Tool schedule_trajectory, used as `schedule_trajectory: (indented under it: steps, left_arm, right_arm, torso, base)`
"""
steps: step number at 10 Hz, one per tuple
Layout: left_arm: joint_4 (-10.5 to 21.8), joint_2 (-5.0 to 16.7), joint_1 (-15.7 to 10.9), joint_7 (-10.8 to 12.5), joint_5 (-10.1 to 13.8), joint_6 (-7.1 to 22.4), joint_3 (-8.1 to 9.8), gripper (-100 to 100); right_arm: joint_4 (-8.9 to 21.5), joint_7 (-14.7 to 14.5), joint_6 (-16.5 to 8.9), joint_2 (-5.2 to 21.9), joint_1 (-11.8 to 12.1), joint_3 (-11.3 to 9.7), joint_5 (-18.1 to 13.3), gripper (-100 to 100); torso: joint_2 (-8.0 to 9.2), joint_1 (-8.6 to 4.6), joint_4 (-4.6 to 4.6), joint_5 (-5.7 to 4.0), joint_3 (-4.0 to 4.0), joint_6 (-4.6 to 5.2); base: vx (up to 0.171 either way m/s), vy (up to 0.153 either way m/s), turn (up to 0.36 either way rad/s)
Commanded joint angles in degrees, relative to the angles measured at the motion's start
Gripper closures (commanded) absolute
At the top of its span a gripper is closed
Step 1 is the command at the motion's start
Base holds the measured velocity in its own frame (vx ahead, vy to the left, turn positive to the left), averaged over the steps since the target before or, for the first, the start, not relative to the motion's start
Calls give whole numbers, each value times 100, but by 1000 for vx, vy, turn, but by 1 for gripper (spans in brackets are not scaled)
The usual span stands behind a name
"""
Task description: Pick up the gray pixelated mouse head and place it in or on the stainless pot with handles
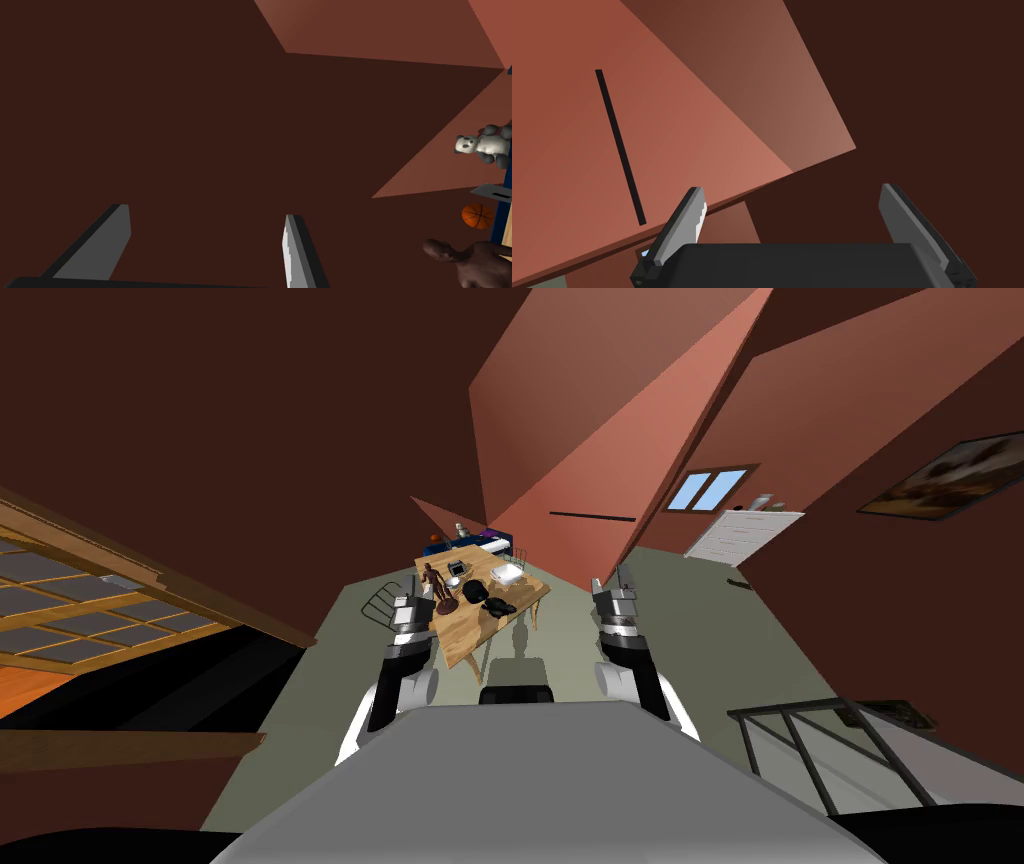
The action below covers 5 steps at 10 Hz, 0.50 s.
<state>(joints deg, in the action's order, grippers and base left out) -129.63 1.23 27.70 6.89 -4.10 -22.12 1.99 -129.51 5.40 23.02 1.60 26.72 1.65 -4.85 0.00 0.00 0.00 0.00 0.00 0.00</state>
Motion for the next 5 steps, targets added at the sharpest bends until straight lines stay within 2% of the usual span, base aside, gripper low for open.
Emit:
schedule_trajectory:
  steps: [1,5]
  left_arm:
    - [118,210,-77,17,59,151,26,-100]
    - [407,498,-250,51,180,506,73,-100]
  right_arm:
    - [0,0,0,0,0,0,0,0]
    - [0,0,0,1,-1,1,0,0]
  torso:
    - [0,0,0,0,0,0]
    - [25,29,5,7,14,0]
  base:
    - [-34,37,-21]
    - [-64,75,-29]
